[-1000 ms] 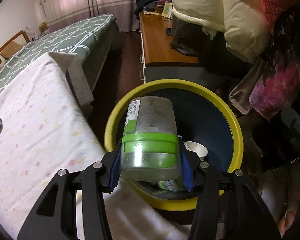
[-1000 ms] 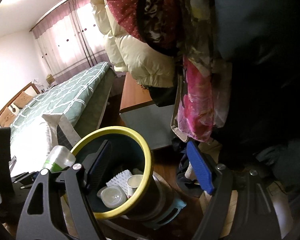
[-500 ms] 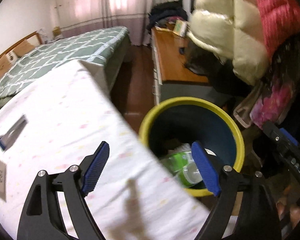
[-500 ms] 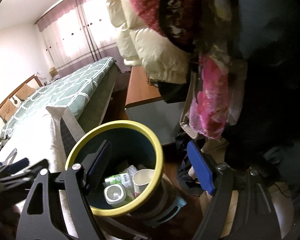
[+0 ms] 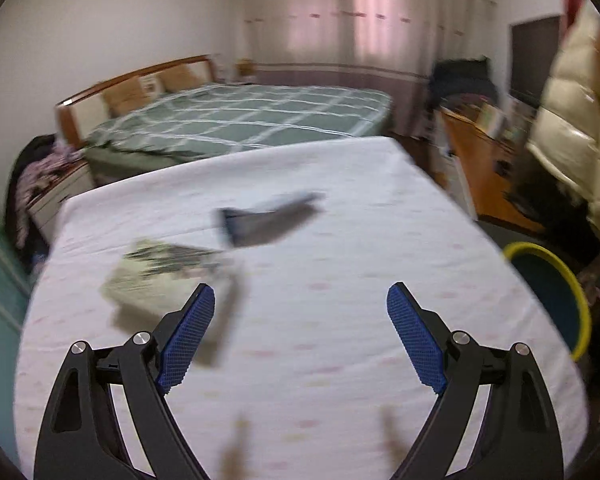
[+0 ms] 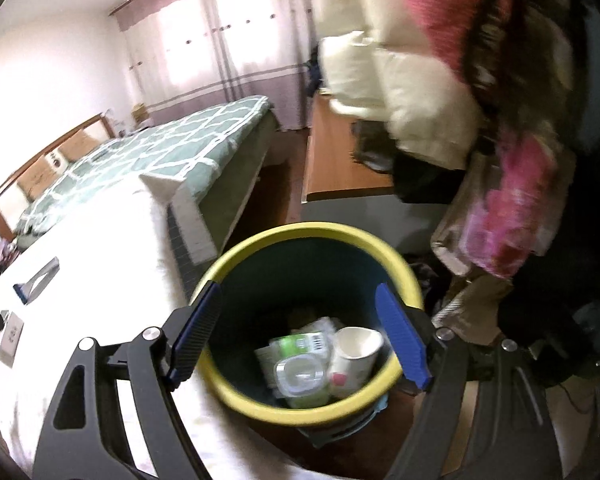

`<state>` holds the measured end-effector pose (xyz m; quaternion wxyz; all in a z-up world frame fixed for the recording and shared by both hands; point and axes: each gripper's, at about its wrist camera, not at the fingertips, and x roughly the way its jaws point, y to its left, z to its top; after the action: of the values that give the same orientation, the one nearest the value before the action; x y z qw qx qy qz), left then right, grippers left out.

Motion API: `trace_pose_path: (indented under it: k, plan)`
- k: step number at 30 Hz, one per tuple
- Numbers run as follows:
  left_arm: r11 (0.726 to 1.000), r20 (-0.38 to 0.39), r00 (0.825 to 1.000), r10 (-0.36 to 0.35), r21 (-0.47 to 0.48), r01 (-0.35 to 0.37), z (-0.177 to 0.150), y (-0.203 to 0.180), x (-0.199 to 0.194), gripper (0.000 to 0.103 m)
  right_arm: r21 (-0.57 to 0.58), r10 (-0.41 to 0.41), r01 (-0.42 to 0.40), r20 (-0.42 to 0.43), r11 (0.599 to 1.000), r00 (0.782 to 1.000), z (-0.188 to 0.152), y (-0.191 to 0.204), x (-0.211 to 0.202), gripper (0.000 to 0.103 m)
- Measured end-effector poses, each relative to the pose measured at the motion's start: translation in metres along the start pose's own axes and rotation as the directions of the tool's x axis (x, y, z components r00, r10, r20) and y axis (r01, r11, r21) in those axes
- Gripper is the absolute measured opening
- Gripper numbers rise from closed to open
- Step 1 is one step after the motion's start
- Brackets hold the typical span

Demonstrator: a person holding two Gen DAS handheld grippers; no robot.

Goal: Collect trash
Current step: 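Reach the right tool to the white blue-capped tube on the sheet, then grasp the tube with the right tool, carry it into the bin, release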

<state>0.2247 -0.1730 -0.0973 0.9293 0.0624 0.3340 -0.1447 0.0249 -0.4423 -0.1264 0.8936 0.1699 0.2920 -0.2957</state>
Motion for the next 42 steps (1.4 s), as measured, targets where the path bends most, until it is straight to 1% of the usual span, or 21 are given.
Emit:
trace_pose_path:
  k: [4, 5, 8, 9, 11, 12, 14, 15, 18, 22, 26, 29, 31, 33, 36, 38, 42]
  plan:
    - [0.993, 0.002, 0.997, 0.083, -0.078, -0.083, -0.007, 0.064, 0.001, 0.087, -0.067, 0.029, -0.03, -0.007, 0.997, 1.0, -0.001, 0.042, 0.002, 0.075]
    - [0.989, 0.001, 0.994, 0.109, -0.101, -0.108, -0.008, 0.081, 0.002, 0.087, -0.079, 0.037, -0.038, -0.009, 0.996, 0.999, -0.001, 0.051, 0.003, 0.075]
    - [0.974, -0.002, 0.987, 0.163, -0.157, -0.162, -0.013, 0.117, 0.002, 0.087, -0.11, 0.079, -0.082, -0.027, 0.991, 0.996, -0.001, 0.08, 0.008, 0.076]
    - [0.965, -0.001, 0.982, 0.188, -0.183, -0.185, -0.014, 0.135, 0.001, 0.087, -0.123, 0.094, -0.098, -0.036, 0.988, 0.995, -0.001, 0.092, 0.01, 0.076]
    - [0.952, 0.0, 0.975, 0.222, -0.215, -0.217, -0.017, 0.153, -0.001, 0.087, -0.162, 0.124, -0.13, -0.05, 0.978, 0.991, -0.001, 0.118, 0.013, 0.076]
    - [0.94, -0.001, 0.97, 0.245, -0.243, -0.237, -0.019, 0.167, -0.003, 0.087, -0.177, 0.135, -0.142, -0.053, 0.974, 0.989, -0.002, 0.127, 0.013, 0.076]
    - [0.926, 0.0, 0.966, 0.258, -0.285, -0.247, -0.022, 0.185, -0.006, 0.089, -0.218, 0.162, -0.173, -0.065, 0.96, 0.985, -0.001, 0.152, 0.014, 0.076]
    - [0.913, -0.001, 0.963, 0.269, -0.318, -0.255, -0.025, 0.196, -0.006, 0.09, -0.241, 0.175, -0.187, -0.072, 0.952, 0.982, -0.001, 0.166, 0.015, 0.076]
    - [0.893, -0.016, 0.958, 0.285, -0.357, -0.272, -0.034, 0.206, -0.007, 0.09, -0.288, 0.219, -0.238, -0.097, 0.928, 0.971, 0.003, 0.202, 0.017, 0.076]
    - [0.872, -0.053, 0.953, 0.297, -0.392, -0.294, -0.04, 0.215, 0.001, 0.09, -0.298, 0.274, -0.313, -0.166, 0.902, 0.947, 0.009, 0.244, 0.03, 0.076]
    - [0.854, -0.056, 0.951, 0.306, -0.425, -0.3, -0.044, 0.22, 0.002, 0.09, -0.31, 0.291, -0.345, -0.208, 0.886, 0.934, 0.013, 0.286, 0.045, 0.076]
    - [0.846, -0.053, 0.949, 0.311, -0.44, -0.302, -0.046, 0.223, 0.002, 0.09, -0.321, 0.285, -0.348, -0.228, 0.881, 0.931, 0.015, 0.311, 0.056, 0.076]
    - [0.845, -0.049, 0.947, 0.319, -0.437, -0.307, -0.045, 0.222, -0.001, 0.09, -0.308, 0.287, -0.357, -0.252, 0.882, 0.924, 0.016, 0.326, 0.068, 0.074]
    - [0.846, -0.048, 0.944, 0.327, -0.429, -0.315, -0.045, 0.222, 0.002, 0.09, -0.295, 0.285, -0.36, -0.269, 0.885, 0.92, 0.017, 0.337, 0.077, 0.068]
    - [0.849, -0.048, 0.944, 0.328, -0.423, -0.316, -0.044, 0.22, 0.002, 0.09, -0.274, 0.26, -0.342, -0.294, 0.899, 0.92, 0.017, 0.352, 0.094, 0.063]
    - [0.849, -0.05, 0.945, 0.324, -0.424, -0.314, -0.044, 0.219, 0.002, 0.09, -0.246, 0.252, -0.335, -0.315, 0.909, 0.915, 0.017, 0.357, 0.103, 0.063]
    - [0.847, -0.052, 0.946, 0.321, -0.431, -0.311, -0.044, 0.219, 0.002, 0.09, -0.232, 0.222, -0.308, -0.333, 0.923, 0.916, 0.016, 0.369, 0.12, 0.063]
